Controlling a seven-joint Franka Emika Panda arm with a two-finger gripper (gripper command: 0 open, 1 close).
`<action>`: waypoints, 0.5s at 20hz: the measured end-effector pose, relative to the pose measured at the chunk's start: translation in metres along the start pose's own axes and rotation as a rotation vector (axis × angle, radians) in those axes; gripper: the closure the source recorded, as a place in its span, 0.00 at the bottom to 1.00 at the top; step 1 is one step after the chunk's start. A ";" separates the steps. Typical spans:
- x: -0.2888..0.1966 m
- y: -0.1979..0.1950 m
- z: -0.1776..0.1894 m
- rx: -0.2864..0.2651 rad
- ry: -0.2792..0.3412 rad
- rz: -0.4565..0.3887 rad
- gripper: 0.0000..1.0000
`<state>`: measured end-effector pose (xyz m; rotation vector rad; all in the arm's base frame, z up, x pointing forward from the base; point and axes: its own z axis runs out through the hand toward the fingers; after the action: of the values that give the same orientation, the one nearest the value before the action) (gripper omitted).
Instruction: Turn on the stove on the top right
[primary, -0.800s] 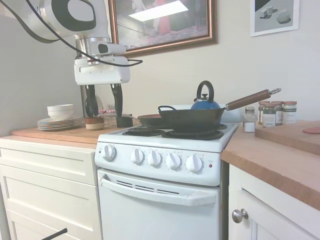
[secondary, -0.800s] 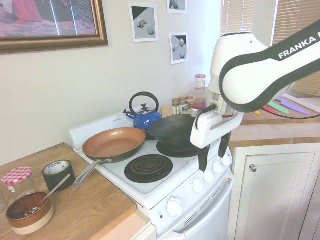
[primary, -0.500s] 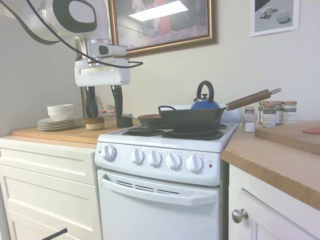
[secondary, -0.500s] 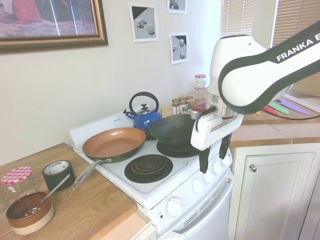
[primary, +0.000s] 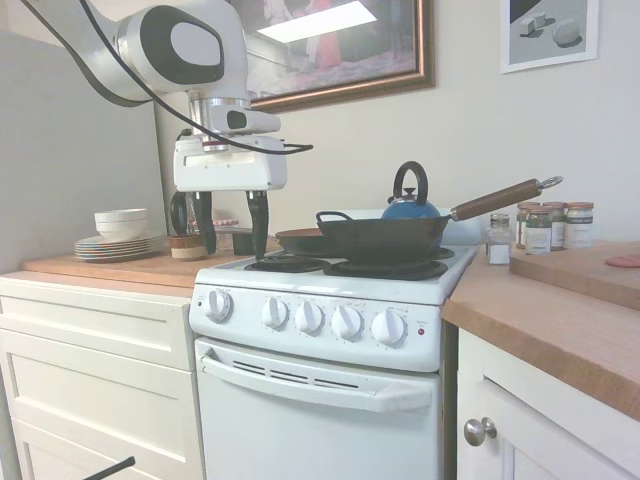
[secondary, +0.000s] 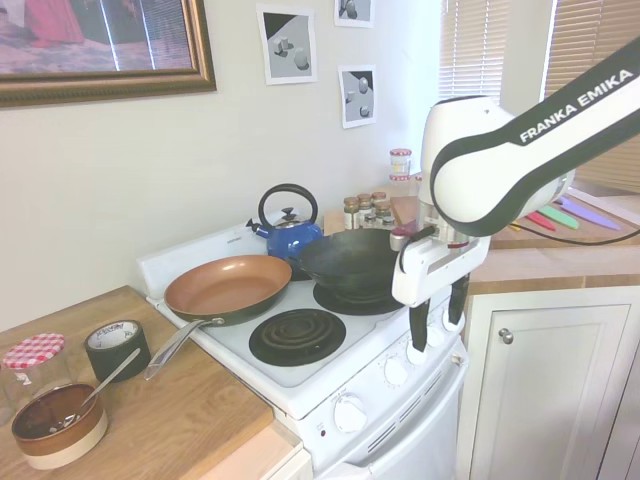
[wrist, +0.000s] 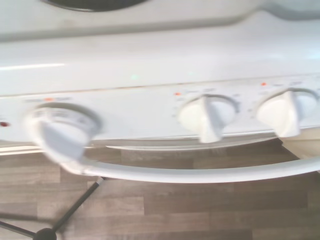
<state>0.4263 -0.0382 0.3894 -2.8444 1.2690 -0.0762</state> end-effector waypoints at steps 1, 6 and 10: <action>0.006 0.001 0.004 -0.003 -0.006 0.004 0.00; 0.029 0.006 0.022 -0.020 -0.032 0.023 1.00; 0.046 0.006 0.029 -0.023 -0.039 0.037 1.00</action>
<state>0.4543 -0.0769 0.3614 -2.8259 1.3227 -0.0052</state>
